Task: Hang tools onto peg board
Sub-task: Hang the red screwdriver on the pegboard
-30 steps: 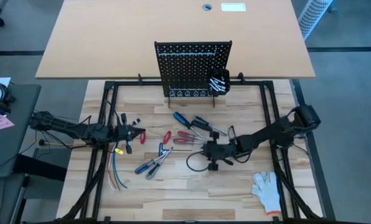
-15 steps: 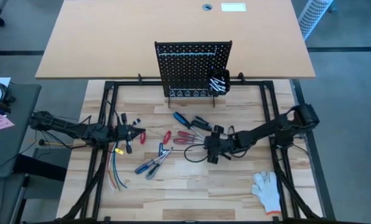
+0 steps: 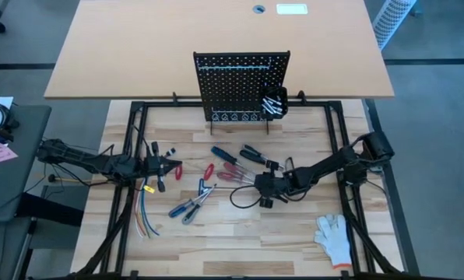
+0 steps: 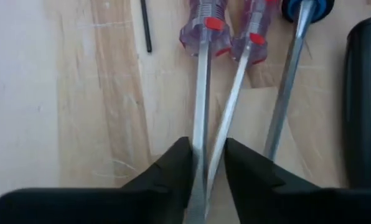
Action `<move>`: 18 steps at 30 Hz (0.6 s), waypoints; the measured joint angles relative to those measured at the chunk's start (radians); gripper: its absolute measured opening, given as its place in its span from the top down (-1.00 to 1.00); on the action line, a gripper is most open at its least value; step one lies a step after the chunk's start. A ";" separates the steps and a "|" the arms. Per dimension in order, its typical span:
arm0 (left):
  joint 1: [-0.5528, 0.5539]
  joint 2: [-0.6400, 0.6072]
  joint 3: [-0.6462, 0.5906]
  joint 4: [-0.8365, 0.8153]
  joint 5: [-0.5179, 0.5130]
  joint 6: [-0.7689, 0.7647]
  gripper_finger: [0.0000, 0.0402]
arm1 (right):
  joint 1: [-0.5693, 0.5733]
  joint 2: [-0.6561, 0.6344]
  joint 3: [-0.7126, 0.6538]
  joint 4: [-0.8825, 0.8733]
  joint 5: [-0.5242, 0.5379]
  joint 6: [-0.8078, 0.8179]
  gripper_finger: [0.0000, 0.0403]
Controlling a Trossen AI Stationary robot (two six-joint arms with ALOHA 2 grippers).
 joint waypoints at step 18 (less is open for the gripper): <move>0.000 0.000 0.000 0.000 0.000 0.000 1.00 | 0.041 -0.068 -0.002 -0.159 0.007 0.036 0.20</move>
